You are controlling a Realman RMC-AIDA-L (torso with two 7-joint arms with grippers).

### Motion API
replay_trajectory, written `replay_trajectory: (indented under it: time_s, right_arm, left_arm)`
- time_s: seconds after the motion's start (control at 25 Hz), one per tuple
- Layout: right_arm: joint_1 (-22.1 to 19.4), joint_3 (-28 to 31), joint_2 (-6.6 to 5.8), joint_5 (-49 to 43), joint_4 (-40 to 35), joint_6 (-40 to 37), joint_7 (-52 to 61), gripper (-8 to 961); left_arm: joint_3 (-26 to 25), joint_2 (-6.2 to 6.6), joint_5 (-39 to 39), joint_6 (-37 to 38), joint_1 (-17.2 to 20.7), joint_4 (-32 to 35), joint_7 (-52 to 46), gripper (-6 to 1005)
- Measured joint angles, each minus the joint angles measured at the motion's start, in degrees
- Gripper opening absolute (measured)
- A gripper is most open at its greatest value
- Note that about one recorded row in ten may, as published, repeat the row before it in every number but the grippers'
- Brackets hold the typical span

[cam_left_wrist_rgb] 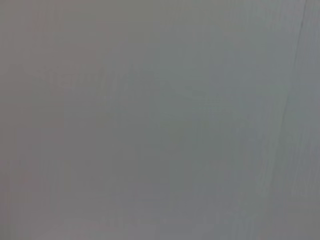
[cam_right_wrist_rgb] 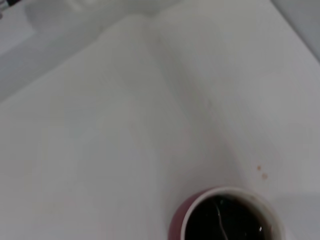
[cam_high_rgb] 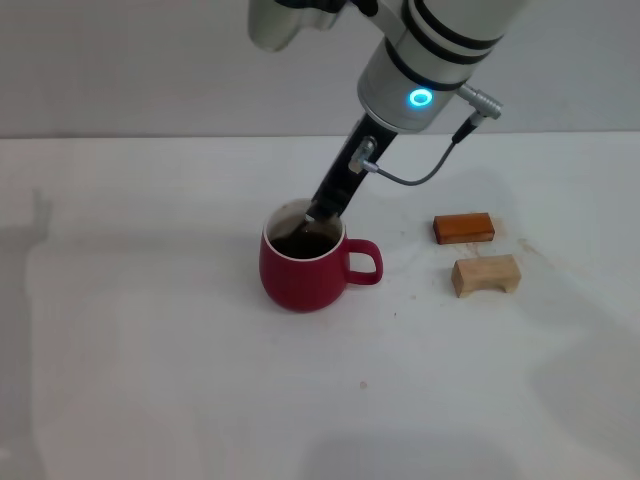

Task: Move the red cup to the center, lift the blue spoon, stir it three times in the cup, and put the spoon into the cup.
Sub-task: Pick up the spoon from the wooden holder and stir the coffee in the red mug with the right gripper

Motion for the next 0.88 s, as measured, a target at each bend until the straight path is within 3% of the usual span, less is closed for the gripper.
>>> replay_trajectory:
  time_s: [0.48,0.88]
  right_arm:
    - [0.7,-0.18,-0.33,-4.37,-0.59,-1.68,1.17,136]
    - [0.87,-0.4,-0.13,-1.06,-0.06,4.14,-0.09,136]
  left_arm:
    - [0.0,0.0,0.01,0.06,-0.22,0.0,0.0,861]
    - [0.0,0.02,0.01,0.06,-0.13,0.0,0.0,861]
